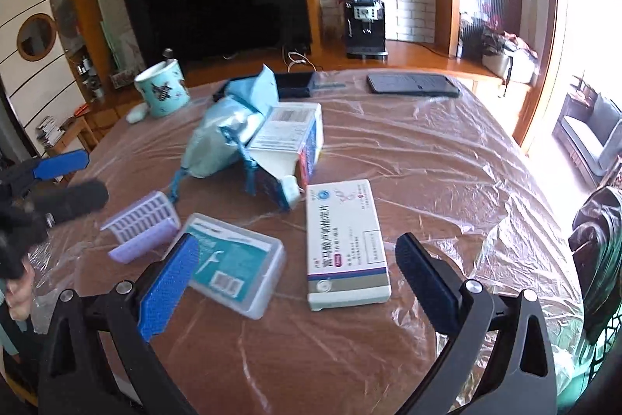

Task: Collect trash
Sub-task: 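Grasp the blue plastic bag with the left gripper while the right grasps the white medicine box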

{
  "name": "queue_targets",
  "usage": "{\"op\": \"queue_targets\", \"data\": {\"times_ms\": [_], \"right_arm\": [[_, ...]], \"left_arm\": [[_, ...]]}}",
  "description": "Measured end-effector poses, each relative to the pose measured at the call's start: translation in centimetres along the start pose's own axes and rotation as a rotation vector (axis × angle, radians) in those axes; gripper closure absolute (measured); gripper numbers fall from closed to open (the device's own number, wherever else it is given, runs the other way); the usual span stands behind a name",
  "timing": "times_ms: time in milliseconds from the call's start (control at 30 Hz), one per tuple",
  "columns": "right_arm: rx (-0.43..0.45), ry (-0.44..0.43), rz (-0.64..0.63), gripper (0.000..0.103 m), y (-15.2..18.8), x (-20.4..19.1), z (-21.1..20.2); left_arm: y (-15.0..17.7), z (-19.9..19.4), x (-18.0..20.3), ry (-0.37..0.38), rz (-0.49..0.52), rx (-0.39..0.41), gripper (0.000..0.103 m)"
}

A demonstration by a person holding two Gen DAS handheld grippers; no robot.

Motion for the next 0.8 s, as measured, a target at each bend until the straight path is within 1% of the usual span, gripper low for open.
{"op": "queue_targets", "data": {"times_ms": [33,133,233,300,400,533,567,633,700,767,800], "right_arm": [[-0.01,0.003,0.013,0.004,0.0,0.4,0.4],[-0.03,-0.009,0.051,0.004,0.0,1.1,1.5],[-0.068,-0.024,0.075,0.005,0.1,1.3,2.7],[-0.092,-0.03,0.089,0.005,0.2,1.5,3.0],[-0.117,-0.042,0.093,0.005,0.0,1.5,3.0],[-0.128,0.003,0.052,0.007,-0.2,1.9,3.5],[-0.136,-0.001,0.05,0.008,-0.1,1.9,3.8],[-0.146,-0.033,0.066,0.009,-0.1,1.9,4.0],[-0.147,-0.059,0.072,0.017,-0.2,1.8,4.1],[-0.155,-0.086,0.075,0.022,-0.3,1.5,4.1],[-0.159,-0.099,0.079,0.025,-0.3,1.4,4.1]], "left_arm": [[-0.8,0.8,0.0,0.033,-0.032,-0.019,0.002],[-2.7,2.6,-0.1,0.089,-0.106,-0.05,0.002],[-4.6,5.0,-0.4,0.098,-0.151,-0.088,0.002],[-5.2,7.0,-0.6,0.107,-0.177,-0.138,0.002],[-5.6,9.6,-1.3,0.112,-0.22,-0.196,0.002],[-5.0,12.2,-2.1,0.13,-0.265,-0.28,0.002],[-4.7,12.8,-2.2,0.131,-0.267,-0.301,0.002],[-4.5,13.3,-2.2,0.137,-0.26,-0.317,0.002],[-4.4,13.5,-2.0,0.148,-0.25,-0.32,0.004],[-4.3,13.4,-1.7,0.2,-0.266,-0.32,0.01],[-4.4,13.2,-1.6,0.212,-0.274,-0.321,0.012]]}}
Point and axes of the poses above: each gripper's, at about its wrist camera, not at the fingertips, and z roughly the way its jaws point, x to its right, y to its underside, the point moved 8 cm from there along z, roughly the way its jaws point, and after that the axes turned 2 degrees about z, right-handed, at the moved point
